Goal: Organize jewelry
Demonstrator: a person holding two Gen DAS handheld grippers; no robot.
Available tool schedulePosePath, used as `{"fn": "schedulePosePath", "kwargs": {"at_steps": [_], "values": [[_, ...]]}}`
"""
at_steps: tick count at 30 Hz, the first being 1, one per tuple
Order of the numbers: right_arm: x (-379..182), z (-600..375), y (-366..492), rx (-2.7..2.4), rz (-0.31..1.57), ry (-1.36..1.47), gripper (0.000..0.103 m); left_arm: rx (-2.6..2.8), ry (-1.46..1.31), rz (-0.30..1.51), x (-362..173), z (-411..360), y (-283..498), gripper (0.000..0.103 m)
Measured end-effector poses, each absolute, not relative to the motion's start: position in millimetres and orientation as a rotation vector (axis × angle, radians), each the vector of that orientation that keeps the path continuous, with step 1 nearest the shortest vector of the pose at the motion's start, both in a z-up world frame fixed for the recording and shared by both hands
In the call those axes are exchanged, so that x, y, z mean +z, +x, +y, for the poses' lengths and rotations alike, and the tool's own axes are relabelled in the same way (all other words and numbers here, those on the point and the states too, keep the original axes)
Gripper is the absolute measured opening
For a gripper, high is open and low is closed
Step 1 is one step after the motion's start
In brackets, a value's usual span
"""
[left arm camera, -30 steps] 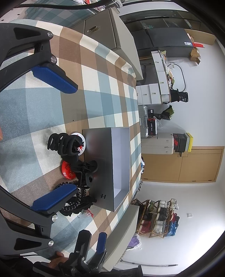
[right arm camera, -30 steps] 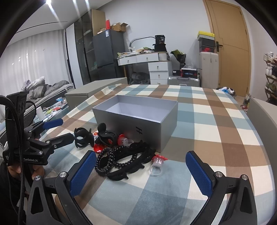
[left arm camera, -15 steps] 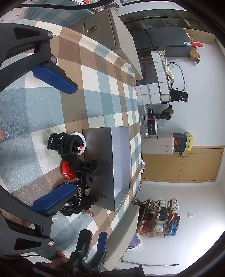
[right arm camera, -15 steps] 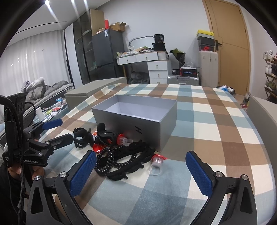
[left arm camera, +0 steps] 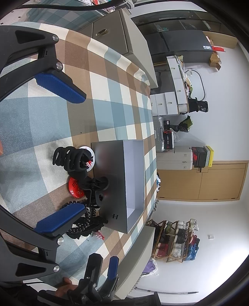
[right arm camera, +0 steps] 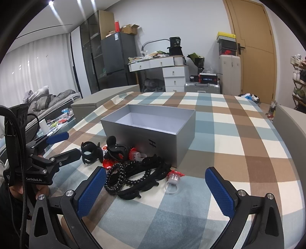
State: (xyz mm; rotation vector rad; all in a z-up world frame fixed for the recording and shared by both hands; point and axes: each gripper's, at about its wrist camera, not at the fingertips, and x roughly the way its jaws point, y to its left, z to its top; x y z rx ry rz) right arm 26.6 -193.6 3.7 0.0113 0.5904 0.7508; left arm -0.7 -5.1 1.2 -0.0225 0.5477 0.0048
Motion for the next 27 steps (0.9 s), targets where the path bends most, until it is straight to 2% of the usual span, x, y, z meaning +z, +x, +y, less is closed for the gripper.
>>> {"fn": "schedulePosePath", "kwargs": {"at_steps": [9, 20, 27], "values": [[8.1, -194.8, 29.6, 0.733, 0.585, 0.014, 0.103, 0.009, -0.025, 0.558, -0.1, -3.1, 1.5, 0.102], [3.6, -194.0, 38.6, 0.737, 0.665, 0.005, 0.103, 0.007, -0.017, 0.566, -1.6, -3.1, 3.3, 0.102], [-6.4, -189.4, 47.4, 0.734, 0.747, -0.006, 0.089, 0.008, -0.019, 0.585, -3.2, -2.9, 7.2, 0.102]]}}
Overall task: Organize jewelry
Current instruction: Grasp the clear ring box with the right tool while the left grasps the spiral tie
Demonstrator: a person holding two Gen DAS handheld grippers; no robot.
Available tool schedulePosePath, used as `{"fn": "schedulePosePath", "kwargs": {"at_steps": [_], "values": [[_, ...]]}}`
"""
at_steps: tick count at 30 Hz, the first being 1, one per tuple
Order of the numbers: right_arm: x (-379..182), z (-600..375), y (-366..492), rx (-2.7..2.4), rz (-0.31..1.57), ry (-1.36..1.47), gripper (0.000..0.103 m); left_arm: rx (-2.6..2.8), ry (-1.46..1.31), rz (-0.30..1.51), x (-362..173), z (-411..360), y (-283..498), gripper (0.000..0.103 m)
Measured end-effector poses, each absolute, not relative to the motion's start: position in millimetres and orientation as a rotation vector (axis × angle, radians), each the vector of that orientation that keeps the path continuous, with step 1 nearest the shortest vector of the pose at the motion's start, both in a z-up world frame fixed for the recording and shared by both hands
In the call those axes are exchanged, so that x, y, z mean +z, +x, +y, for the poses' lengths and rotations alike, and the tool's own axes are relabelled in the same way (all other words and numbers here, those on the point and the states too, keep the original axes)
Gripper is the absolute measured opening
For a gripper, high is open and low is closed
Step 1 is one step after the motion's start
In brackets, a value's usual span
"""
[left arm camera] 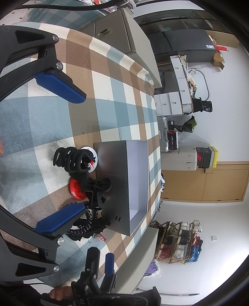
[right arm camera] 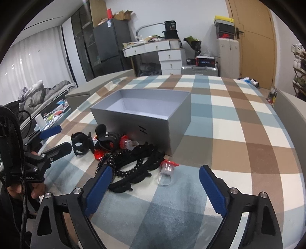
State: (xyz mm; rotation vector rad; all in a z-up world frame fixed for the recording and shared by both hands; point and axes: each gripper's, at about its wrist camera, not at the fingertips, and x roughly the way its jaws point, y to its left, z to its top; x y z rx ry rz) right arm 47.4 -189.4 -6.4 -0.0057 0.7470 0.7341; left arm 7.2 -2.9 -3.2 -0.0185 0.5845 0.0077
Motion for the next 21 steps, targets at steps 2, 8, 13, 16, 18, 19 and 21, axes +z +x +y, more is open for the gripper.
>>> {"fn": "schedulePosePath", "kwargs": {"at_steps": [2, 8, 13, 16, 18, 19, 21], "values": [[-9.9, -187.9, 49.5, 0.725, 0.775, -0.016, 0.082, 0.007, -0.023, 0.601, -3.7, -2.2, 9.7, 0.102], [-17.8, -187.6, 58.4, 0.701, 0.85, -0.007, 0.068, 0.0, -0.037, 0.636, -4.7, 0.9, 13.0, 0.102], [-18.6, -183.3, 64.5, 0.668, 0.874, -0.025, 0.061, 0.0, -0.039, 0.665, -5.8, -0.5, 15.0, 0.102], [-18.2, -180.2, 67.4, 0.666, 0.873, -0.03, 0.055, -0.004, -0.039, 0.677, -6.0, -0.3, 16.5, 0.102], [-17.8, -179.6, 66.7, 0.671, 0.868, -0.032, 0.048, -0.008, -0.037, 0.681, -6.2, -0.6, 16.6, 0.102], [-17.8, -179.2, 65.9, 0.677, 0.865, -0.033, 0.045, -0.009, -0.036, 0.682, -6.2, -0.8, 16.7, 0.102], [-17.4, -179.1, 64.1, 0.684, 0.859, -0.036, 0.039, -0.008, -0.032, 0.689, -6.4, -1.2, 17.8, 0.102]]}}
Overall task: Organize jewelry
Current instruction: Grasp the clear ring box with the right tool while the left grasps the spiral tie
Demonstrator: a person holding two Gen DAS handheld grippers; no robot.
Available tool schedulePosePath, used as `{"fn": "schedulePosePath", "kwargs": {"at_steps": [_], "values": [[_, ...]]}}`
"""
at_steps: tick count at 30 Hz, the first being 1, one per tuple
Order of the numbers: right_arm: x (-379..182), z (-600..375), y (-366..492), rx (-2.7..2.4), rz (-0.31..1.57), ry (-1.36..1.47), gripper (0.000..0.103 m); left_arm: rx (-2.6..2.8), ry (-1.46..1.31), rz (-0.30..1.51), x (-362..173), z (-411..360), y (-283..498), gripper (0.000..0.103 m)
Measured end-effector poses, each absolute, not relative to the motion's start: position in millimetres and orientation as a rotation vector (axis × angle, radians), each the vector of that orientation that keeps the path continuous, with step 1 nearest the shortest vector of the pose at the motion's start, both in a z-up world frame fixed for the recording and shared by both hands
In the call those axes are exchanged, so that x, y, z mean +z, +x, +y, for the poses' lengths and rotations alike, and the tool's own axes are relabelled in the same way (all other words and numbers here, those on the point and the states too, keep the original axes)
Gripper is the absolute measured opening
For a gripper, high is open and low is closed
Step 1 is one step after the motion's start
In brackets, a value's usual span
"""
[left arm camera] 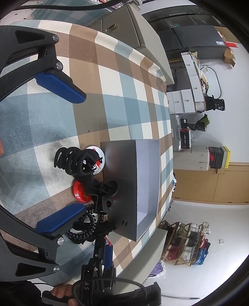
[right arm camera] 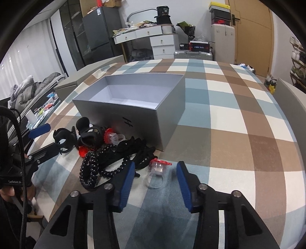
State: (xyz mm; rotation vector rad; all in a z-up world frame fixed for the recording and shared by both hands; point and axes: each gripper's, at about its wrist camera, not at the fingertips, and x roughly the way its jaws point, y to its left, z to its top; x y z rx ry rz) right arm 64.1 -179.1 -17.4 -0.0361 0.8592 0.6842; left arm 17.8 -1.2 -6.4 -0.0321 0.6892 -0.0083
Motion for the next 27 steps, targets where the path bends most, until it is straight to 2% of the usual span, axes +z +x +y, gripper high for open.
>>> {"fn": "schedulePosePath", "kwargs": {"at_steps": [13, 16, 20, 23, 25, 27], "values": [[-19.5, -183.2, 71.5, 0.684, 0.89, 0.004, 0.037, -0.022, -0.051, 0.719, -6.6, 1.7, 22.5, 0.102], [-19.2, -181.2, 70.1, 0.712, 0.884, 0.003, 0.019, -0.02, -0.063, 0.734, -7.2, 4.0, 24.9, 0.102], [-18.7, -181.4, 66.9, 0.711, 0.861, -0.005, 0.017, -0.025, -0.089, 0.74, -6.8, 7.0, 24.7, 0.101], [-15.2, -188.5, 63.8, 0.725, 0.827, 0.029, 0.017, -0.028, -0.097, 0.752, -8.9, 7.7, 25.9, 0.089], [-13.9, -191.8, 62.8, 0.736, 0.818, 0.046, 0.017, -0.029, -0.092, 0.771, -10.7, 6.3, 27.8, 0.078], [-13.4, -192.6, 61.7, 0.74, 0.816, 0.05, 0.017, -0.036, -0.084, 0.788, -12.6, 4.0, 28.7, 0.062]]}}
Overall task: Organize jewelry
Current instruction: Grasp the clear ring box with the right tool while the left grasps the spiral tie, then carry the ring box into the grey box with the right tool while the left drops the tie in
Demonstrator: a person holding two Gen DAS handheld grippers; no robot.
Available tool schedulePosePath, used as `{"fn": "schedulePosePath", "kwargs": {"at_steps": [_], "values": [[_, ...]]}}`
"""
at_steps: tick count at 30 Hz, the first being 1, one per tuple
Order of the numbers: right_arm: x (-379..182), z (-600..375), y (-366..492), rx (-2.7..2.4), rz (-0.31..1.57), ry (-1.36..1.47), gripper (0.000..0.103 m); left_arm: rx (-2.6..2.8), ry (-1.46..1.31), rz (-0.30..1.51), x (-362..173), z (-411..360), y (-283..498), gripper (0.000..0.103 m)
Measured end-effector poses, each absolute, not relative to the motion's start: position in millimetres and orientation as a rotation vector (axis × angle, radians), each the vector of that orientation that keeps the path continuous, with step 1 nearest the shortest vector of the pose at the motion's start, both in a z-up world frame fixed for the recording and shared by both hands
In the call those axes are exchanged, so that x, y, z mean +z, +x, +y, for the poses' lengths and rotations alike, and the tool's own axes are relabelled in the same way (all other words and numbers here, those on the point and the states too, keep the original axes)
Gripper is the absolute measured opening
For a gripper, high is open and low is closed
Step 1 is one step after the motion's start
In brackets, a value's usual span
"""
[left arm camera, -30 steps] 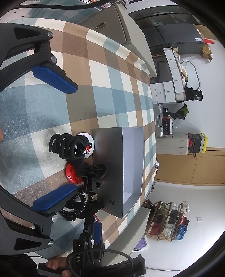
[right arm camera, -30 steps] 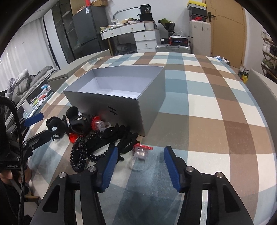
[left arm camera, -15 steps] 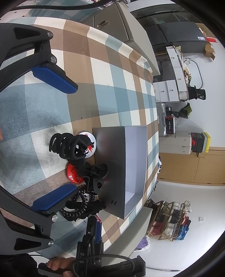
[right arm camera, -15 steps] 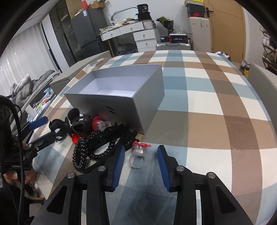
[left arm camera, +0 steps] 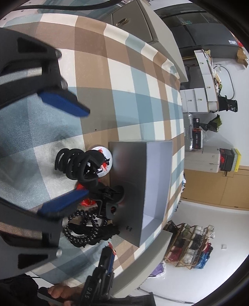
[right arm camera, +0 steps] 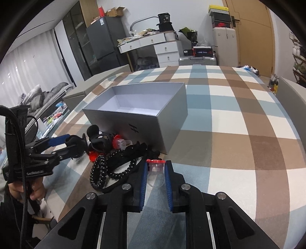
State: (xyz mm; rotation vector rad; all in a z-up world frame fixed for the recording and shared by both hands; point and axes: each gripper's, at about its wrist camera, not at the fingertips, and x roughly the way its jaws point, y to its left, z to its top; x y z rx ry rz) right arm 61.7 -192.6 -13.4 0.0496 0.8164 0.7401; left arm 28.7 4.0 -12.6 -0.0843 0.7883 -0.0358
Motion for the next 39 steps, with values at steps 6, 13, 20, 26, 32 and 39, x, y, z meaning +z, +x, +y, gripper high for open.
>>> {"fn": "schedulePosePath", "kwargs": {"at_steps": [6, 13, 20, 26, 32, 39], "values": [[-11.3, -190.5, 59.8, 0.751, 0.807, 0.046, 0.017, -0.072, -0.064, 0.789, -13.4, -1.3, 26.2, 0.026], [-9.1, -192.4, 57.4, 0.759, 0.788, 0.053, 0.017, -0.089, -0.04, 0.737, -7.0, -5.4, 19.9, 0.026], [-0.2, -194.7, 52.7, 0.797, 0.735, 0.085, 0.017, -0.101, -0.027, 0.697, -0.8, -8.1, 15.4, 0.026], [15.9, -194.6, 46.5, 0.812, 0.66, 0.092, 0.017, -0.111, -0.024, 0.634, 14.5, -9.4, 13.2, 0.026], [33.0, -188.9, 51.8, 0.815, 0.644, 0.11, 0.017, -0.106, -0.032, 0.568, 34.6, -9.4, 20.6, 0.026], [50.9, -182.5, 66.2, 0.823, 0.633, 0.156, 0.017, -0.088, -0.052, 0.514, 51.3, -7.9, 35.0, 0.026]]}}
